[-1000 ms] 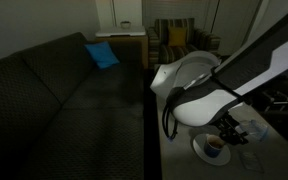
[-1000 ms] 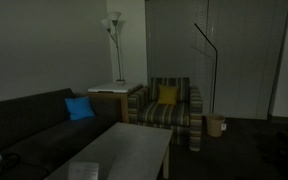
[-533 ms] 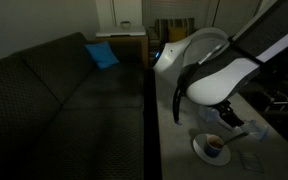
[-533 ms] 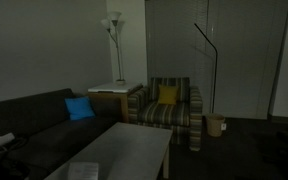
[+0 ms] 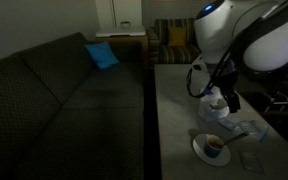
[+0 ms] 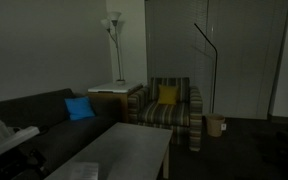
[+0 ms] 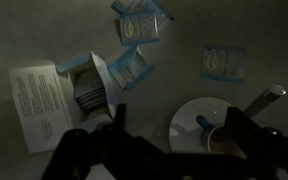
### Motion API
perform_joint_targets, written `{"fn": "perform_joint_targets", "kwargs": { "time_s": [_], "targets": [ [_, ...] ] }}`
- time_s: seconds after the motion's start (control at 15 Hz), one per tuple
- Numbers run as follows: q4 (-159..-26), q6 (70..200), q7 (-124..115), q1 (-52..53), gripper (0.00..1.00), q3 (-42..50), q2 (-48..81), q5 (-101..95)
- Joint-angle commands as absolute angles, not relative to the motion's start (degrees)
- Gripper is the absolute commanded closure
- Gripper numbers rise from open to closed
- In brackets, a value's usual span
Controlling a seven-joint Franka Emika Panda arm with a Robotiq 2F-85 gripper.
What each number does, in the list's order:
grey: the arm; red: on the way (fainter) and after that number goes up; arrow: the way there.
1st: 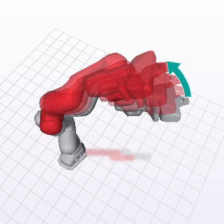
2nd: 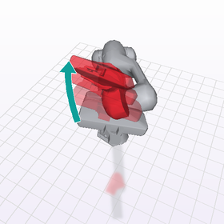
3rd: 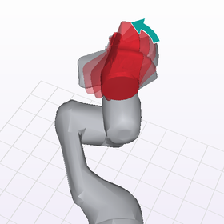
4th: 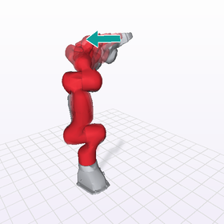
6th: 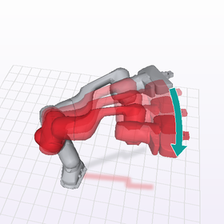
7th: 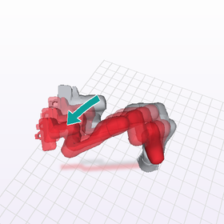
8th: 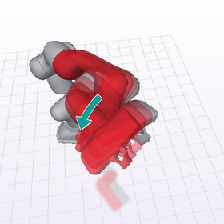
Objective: Use the spoon to stir in the cup
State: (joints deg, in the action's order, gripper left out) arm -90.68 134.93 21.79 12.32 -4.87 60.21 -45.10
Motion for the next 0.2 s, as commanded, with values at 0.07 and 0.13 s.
{"fn": "perform_joint_targets", "kwargs": {
  "time_s": [0.07, 0.13],
  "targets": [
    [-95.4, 138.9, 22.9, 10.6, 0.0, -4.8, 57.3, -44.7],
    [-97.1, 139.8, 23.0, 10.0, 0.0, -4.9, 56.1, -44.7]
  ]
}}
